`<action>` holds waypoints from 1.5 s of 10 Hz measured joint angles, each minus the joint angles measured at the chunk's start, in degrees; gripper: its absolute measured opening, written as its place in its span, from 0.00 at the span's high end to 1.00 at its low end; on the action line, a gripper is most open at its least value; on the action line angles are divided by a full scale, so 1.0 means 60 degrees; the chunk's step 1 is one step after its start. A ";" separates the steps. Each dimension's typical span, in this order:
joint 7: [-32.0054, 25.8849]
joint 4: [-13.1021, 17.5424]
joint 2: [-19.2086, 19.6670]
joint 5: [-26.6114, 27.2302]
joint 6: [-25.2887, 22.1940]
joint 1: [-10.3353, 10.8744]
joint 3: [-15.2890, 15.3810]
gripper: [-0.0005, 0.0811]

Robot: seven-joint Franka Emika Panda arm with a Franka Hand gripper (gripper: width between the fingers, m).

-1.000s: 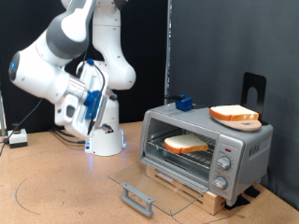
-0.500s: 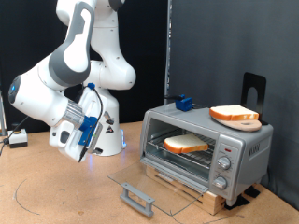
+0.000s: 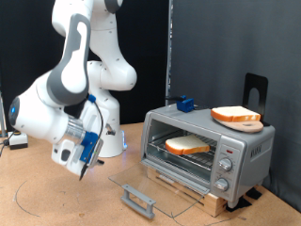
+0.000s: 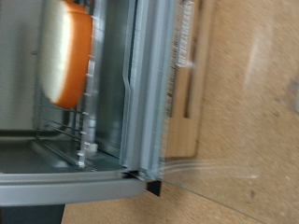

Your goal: Make a piece of toast with the oven

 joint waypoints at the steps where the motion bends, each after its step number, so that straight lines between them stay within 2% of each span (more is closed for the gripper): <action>1: 0.0004 0.0046 0.0306 -0.0135 0.0246 0.0025 0.0005 0.00; 5: -0.0058 0.0526 0.1114 -0.0711 0.0775 0.0035 -0.0003 0.00; 9: 0.0527 0.0775 0.1697 -0.0966 0.0601 0.0036 -0.0026 0.00; 12: 0.0566 0.0562 0.1954 -0.0990 0.0571 0.0134 0.0058 0.00; 15: 0.0557 0.0070 0.1977 -0.0988 0.0798 0.0308 0.0253 0.00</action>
